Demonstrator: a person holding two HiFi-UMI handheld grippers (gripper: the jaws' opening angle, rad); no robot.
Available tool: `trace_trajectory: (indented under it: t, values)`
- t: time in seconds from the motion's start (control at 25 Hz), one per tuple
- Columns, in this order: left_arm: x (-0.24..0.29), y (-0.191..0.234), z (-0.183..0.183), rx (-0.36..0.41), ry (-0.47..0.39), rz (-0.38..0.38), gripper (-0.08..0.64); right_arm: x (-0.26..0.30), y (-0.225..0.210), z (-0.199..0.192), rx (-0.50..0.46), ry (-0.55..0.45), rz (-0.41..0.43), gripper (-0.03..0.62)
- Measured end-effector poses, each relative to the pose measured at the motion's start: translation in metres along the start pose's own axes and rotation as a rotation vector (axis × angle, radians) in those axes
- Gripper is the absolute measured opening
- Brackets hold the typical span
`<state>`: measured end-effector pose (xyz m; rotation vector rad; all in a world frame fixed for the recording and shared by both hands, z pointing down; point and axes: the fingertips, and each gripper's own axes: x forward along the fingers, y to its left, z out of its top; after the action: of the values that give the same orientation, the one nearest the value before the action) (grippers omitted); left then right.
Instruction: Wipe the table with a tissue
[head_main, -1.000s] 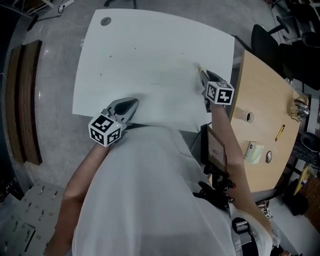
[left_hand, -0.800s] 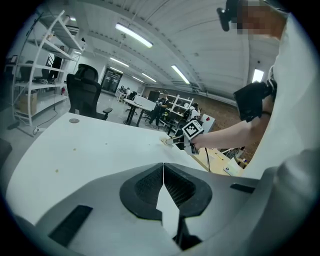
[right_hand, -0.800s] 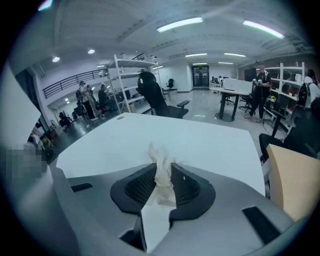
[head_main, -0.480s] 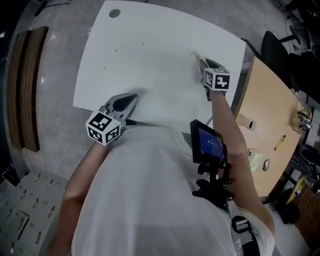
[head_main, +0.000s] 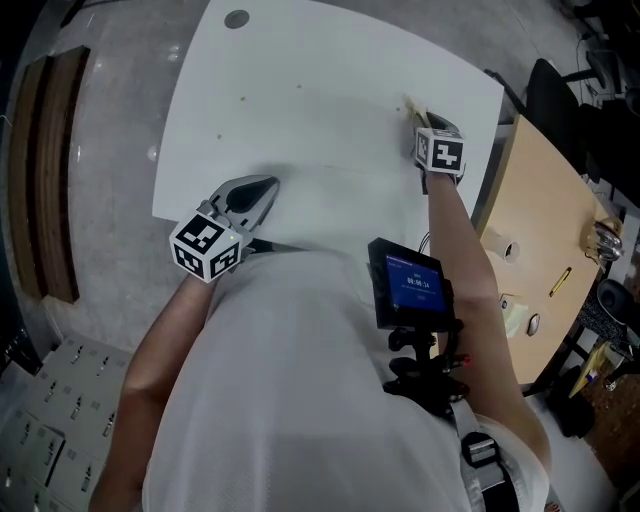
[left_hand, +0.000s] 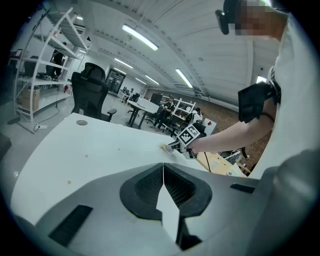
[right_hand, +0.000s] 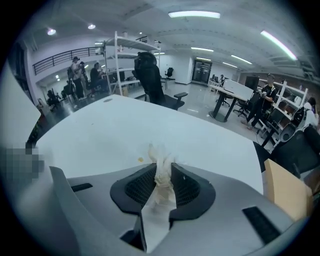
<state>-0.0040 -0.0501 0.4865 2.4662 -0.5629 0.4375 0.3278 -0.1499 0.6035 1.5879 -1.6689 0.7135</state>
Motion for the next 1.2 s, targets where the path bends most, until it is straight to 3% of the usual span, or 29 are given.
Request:
trace_trajectory:
  t: [0.28, 0.48, 1.0, 1.2]
  values:
    - [-0.016, 0.017, -0.007, -0.037, -0.01, 0.022, 0.008, 0.004, 0.007, -0.004, -0.02, 0.049, -0.096, 0.091]
    - [-0.02, 0.022, -0.009, -0.051, -0.016, 0.018, 0.008, 0.005, 0.013, -0.003, 0.001, 0.053, -0.098, 0.089]
    - [-0.025, 0.025, -0.01, -0.049, -0.019, 0.018, 0.008, 0.011, 0.088, 0.007, -0.111, 0.024, 0.038, 0.091]
    - [-0.022, 0.019, -0.011, -0.041, -0.013, 0.007, 0.008, 0.004, 0.136, 0.007, -0.203, 0.004, 0.182, 0.089]
